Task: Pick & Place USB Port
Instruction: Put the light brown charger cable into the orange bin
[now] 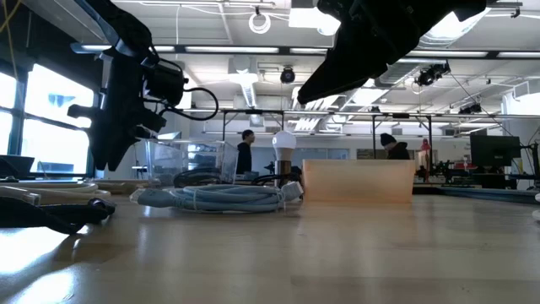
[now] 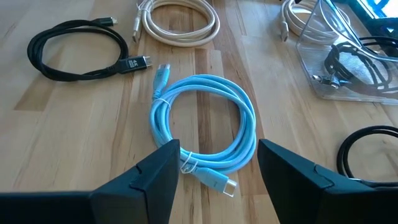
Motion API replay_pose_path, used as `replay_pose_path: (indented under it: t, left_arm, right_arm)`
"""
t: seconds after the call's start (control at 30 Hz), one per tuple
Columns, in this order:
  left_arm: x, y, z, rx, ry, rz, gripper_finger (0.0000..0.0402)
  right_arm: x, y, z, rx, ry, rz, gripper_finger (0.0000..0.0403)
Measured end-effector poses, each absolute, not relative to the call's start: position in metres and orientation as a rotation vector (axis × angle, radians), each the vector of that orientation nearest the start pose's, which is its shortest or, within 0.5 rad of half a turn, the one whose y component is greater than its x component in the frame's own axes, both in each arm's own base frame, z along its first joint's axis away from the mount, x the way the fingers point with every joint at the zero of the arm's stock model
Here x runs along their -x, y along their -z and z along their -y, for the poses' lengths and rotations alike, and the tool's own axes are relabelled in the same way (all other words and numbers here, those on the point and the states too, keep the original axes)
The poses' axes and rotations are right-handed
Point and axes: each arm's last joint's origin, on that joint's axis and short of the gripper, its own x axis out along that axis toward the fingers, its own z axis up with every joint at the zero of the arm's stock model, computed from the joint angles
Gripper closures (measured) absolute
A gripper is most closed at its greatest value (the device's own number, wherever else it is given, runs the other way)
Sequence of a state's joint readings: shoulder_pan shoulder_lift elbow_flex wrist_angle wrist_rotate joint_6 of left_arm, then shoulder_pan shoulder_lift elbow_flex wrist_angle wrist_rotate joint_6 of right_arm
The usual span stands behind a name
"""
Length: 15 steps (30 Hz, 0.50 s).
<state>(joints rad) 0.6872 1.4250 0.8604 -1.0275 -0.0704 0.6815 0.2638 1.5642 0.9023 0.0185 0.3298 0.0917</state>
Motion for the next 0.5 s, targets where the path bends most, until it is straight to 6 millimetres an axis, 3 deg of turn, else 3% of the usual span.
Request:
replay_pose_path:
  t: [0.27, 0.5]
  left_arm:
    - [-0.163, -0.191, -0.138, -0.030, -0.074, -1.684, 0.0244]
    - [-0.155, -0.204, -0.137, -0.064, -0.217, -1.691, 0.0244]
  right_arm:
    - [-0.316, -0.207, -0.076, 0.101, 0.091, -0.612, 0.0195]
    - [-0.316, -0.207, -0.076, 0.101, 0.090, -0.612, 0.0195]
